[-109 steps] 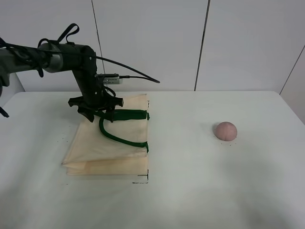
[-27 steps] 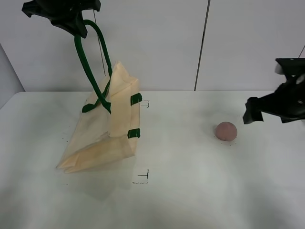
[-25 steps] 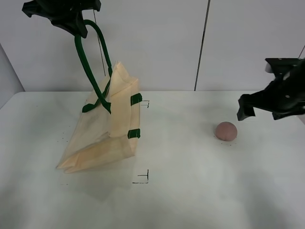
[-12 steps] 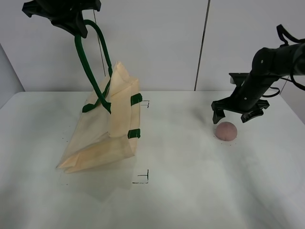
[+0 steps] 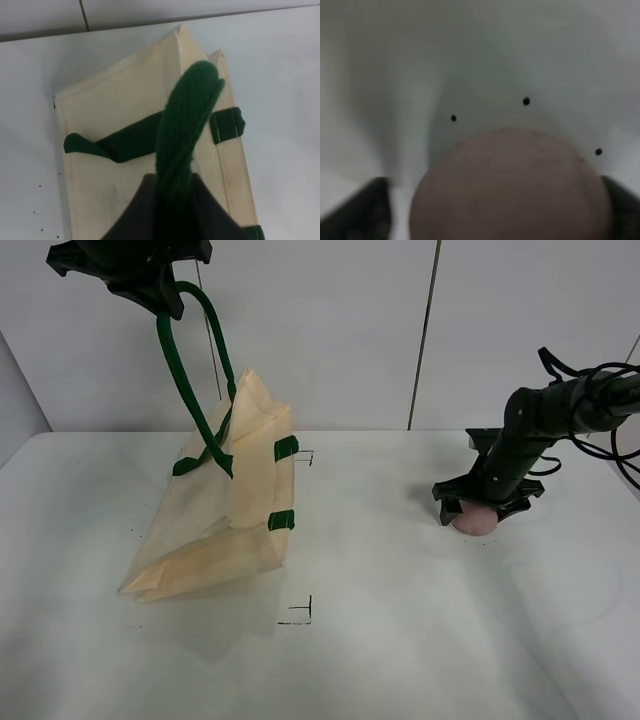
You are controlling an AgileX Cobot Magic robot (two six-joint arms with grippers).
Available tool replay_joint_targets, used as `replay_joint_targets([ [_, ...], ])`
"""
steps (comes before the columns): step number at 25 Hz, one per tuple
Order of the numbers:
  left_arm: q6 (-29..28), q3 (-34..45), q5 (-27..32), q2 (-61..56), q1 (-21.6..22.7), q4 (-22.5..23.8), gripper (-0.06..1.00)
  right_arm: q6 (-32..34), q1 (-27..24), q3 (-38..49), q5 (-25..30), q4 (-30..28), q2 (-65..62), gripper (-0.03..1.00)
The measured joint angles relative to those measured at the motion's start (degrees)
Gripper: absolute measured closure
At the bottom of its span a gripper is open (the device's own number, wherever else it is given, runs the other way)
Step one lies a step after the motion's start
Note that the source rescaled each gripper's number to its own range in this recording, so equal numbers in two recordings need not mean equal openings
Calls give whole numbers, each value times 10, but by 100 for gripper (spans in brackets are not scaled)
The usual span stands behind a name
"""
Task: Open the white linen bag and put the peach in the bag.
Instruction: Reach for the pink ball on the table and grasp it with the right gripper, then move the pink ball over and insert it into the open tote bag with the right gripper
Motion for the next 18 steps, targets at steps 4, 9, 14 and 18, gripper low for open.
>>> replay_joint_targets([
  [4,0,0,0,0,0,0,94,0,0,-4,3,1,-1,88],
  [9,3,0,0,-3,0,0,94,-20,0,-12,24,32,-20,97],
  [14,4,0,0,-10,0,0,94,-95,1,-76,83,145,-70,97],
  [18,4,0,0,-10,0,0,94,-155,20,-160,130,242,-92,97],
])
